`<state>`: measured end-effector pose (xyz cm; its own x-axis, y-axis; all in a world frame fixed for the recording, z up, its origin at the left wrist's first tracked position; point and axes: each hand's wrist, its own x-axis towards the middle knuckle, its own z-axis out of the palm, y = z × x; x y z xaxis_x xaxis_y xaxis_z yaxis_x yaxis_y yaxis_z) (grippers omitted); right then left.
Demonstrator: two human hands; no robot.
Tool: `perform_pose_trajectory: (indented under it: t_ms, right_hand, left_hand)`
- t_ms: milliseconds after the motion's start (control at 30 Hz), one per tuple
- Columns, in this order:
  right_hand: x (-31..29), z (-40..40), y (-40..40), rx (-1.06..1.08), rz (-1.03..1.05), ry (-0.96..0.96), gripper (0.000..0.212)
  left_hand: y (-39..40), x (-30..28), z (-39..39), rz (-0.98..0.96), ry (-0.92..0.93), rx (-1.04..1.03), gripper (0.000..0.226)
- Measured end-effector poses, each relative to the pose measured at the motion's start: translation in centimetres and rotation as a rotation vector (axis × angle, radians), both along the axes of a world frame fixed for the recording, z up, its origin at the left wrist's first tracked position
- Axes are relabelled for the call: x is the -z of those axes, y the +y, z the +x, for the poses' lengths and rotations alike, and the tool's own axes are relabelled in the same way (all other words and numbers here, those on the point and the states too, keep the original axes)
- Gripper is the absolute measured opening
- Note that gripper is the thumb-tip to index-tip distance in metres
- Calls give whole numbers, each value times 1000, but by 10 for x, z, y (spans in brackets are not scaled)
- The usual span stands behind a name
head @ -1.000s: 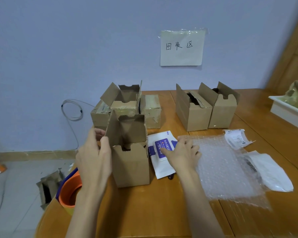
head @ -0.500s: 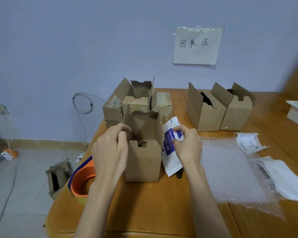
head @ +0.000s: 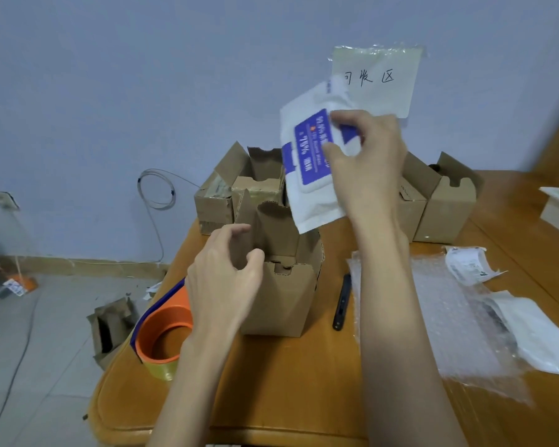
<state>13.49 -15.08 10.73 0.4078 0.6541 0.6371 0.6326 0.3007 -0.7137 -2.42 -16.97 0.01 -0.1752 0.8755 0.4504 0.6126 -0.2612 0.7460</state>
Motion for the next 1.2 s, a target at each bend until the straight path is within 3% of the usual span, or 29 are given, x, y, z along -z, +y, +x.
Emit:
perform_pose_trajectory:
  t_ms: [167, 267, 333, 533, 800, 967, 1100, 1200]
  right_hand:
    - [-23, -11, 1, -143, -454, -238, 23]
    - [-29, -20, -6, -214, -759, -357, 27]
    - [-26, -25, -6, -204, -854, -420, 26]
    - [-17, -34, 16, -91, -794, -363, 12]
    - [8, -45, 26, -26, -639, -395, 13]
    - [12, -46, 41, -23, -589, -381, 5]
    - [27, -51, 47, 1, -562, -441, 16]
    - [37, -54, 49, -7, -569, -481, 8]
  left_hand:
    - [0, 0, 2, -32, -30, -12, 37]
    - [1, 1, 3, -67, -46, -13, 35]
    - [0, 1, 1, -70, -49, -19, 35]
    - [-4, -3, -2, -83, -57, 15, 44]
    - [-5, -2, -3, -92, -55, 17, 62]
    - [-8, -5, 2, -132, 46, 81, 78]
    - [-4, -6, 5, -162, -5, 145, 84]
    - [-1, -6, 8, -170, -53, 168, 86]
